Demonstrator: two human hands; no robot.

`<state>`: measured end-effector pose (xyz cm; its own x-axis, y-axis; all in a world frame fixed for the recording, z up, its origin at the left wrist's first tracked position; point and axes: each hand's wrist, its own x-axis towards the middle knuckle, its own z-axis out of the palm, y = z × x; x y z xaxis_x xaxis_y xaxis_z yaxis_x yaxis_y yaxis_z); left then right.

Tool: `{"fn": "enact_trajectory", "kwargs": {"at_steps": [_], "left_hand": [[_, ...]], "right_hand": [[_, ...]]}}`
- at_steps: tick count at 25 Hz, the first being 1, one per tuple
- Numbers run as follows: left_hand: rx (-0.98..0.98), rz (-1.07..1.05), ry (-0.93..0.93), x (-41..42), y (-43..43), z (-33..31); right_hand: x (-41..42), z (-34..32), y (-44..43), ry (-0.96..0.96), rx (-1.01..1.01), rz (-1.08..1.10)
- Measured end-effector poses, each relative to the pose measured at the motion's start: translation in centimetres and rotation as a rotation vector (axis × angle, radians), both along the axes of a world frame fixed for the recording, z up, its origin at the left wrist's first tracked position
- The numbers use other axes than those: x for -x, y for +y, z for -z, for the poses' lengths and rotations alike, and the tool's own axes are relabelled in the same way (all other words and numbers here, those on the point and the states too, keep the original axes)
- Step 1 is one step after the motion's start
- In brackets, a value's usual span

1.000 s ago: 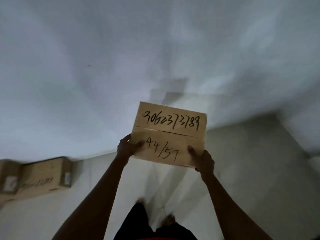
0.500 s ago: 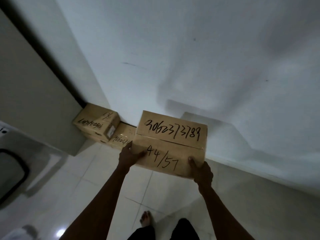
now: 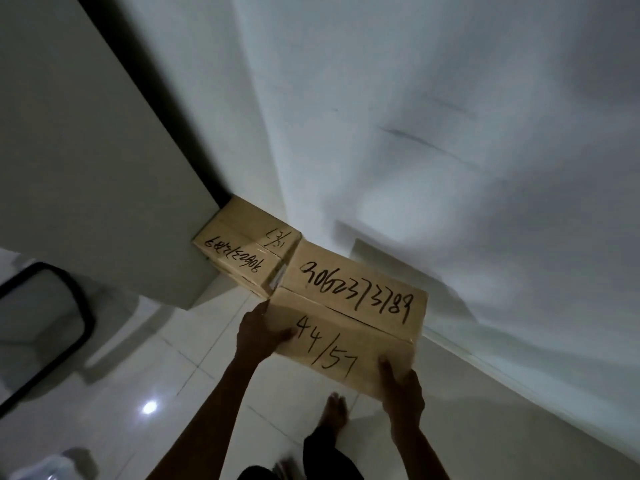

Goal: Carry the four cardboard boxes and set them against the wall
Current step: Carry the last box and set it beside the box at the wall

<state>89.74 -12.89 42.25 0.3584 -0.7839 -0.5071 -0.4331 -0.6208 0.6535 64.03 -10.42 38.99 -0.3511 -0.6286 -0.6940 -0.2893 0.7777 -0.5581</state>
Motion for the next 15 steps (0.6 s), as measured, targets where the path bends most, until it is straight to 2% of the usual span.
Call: {"fn": "enact_trajectory", "kwargs": {"at_steps": [4, 9, 13, 15], "left_hand": [[-0.002, 0.043, -0.055, -3.5, -5.4, 11.9], [-0.04, 0.066, -0.026, -5.1, -9.1, 24.9], [-0.033, 0.118, -0.123, -5.8, -9.8, 29.7], [0.029, 0.206, -0.241, -5.9, -9.3, 30.3]], "right_hand": [[-4.2, 11.3, -4.4, 0.064, -0.07, 0.087], [-6.4, 23.5, -6.9, 0.076, -0.105, 0.166], [-7.9, 28.8, -8.1, 0.113, -0.059, 0.16], [-8.8, 29.8, -8.7, 0.101, -0.021, 0.142]]}}
